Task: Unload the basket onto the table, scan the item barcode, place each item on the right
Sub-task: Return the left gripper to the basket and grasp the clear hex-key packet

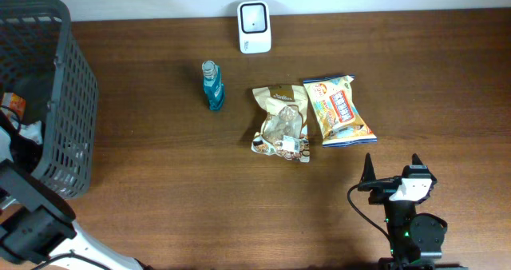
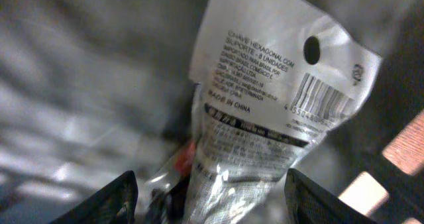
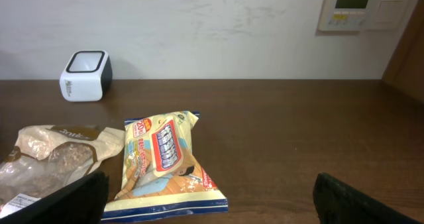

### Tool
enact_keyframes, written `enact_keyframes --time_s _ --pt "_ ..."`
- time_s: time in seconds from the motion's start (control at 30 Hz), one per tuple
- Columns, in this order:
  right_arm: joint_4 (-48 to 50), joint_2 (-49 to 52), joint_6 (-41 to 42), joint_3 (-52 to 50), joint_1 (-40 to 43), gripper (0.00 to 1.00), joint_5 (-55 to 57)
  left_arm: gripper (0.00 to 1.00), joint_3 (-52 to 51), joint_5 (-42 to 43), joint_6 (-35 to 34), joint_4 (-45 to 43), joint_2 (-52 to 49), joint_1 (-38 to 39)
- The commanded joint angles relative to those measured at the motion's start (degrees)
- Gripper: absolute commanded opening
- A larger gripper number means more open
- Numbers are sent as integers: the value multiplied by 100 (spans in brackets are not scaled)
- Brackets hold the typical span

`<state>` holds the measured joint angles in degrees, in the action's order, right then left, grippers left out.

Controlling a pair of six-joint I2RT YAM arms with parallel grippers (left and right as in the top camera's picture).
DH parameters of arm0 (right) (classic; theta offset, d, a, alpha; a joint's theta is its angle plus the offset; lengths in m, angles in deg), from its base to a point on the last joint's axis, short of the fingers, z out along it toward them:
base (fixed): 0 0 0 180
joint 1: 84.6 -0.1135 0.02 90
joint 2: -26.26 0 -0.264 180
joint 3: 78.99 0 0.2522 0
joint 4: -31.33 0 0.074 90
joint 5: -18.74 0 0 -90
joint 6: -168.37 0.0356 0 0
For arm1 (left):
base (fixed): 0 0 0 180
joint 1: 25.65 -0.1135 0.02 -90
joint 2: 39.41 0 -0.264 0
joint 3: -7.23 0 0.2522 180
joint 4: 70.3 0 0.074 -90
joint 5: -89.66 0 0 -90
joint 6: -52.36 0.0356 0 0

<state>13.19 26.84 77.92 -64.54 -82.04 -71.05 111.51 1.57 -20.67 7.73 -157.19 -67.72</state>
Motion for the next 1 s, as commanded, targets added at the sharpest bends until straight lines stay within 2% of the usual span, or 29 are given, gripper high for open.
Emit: enact_keyframes --time_s 0.0,0.07,0.37,0.63,0.87,0.97 --pt "-33 -37 -15 -37 -31 98 48 66 -393 24 70 -223 -57 17" --pt "-33 -37 -15 -37 -31 98 46 63 -538 22 70 -363 -57 17" --pt "-33 -37 -15 -37 -31 99 48 29 -549 22 70 -577 -57 15" --pt "-33 -37 -15 -37 -31 98 46 30 101 26 20 -446 -52 15" --pt "-33 -37 -15 -37 -31 98 46 28 1849 57 -588 96 -50 15" --pt "-33 -37 -15 -37 -31 98 48 29 2719 542 -605 341 -50 15"
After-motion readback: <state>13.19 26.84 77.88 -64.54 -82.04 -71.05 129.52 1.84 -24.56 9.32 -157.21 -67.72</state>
